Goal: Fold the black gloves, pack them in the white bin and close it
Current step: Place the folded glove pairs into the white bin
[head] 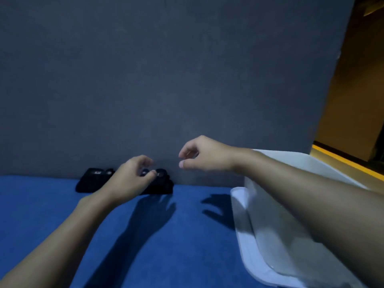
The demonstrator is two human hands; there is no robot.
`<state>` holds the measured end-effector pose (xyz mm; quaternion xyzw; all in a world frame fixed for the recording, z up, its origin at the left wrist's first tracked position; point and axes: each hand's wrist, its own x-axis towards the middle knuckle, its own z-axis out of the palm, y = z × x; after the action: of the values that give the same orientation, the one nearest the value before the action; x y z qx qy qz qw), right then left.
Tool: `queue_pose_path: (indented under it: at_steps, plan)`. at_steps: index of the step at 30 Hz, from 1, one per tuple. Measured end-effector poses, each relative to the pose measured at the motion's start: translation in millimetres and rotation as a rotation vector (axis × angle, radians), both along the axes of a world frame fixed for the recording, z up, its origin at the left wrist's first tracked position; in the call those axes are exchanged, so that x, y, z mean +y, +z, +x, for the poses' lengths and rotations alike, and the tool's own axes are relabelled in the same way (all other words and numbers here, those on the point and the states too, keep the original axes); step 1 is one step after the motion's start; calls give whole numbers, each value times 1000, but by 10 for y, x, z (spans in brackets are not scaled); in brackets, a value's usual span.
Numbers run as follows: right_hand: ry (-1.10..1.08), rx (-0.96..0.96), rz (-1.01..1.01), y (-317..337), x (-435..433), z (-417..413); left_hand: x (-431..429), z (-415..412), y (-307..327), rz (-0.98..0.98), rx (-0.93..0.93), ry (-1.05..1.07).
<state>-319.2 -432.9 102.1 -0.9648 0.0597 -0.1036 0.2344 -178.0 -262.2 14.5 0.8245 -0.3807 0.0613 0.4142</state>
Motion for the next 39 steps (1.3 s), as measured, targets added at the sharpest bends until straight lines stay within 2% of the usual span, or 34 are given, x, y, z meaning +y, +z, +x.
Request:
queue_pose_path:
  at_steps: [4,8,12,17,19,26,29,31,34,39]
  plan:
    - [-46,67,64,-499,102,524,210,239,-345,123,95,26]
    - [-126,132,155,-984,54,860,259,381,-549,256,108,-13]
    - [-194,63,266,-1213,11,1091,228,563,-662,294,82,6]
    - [-182,7,474,-1333,13,1312,33,694,-713,280,159,0]
    - [-187,3,467,-1380,19,1372,-72,718,-726,274,157,68]
    - [-320,111,237,-1510,-88,1348,-229,654,-769,391,107,229]
    - [-369,146,155,-1500,-89,1259,-235,630,-749,334,151,223]
    - [-345,132,238,-1517,-113,1235,-226,634,-721,281,217,175]
    - [-282,74,470,-1485,-127,1177,-224,642,-707,210,298,135]
    - [-264,74,570,-1435,-126,1091,-234,610,-703,100,397,82]
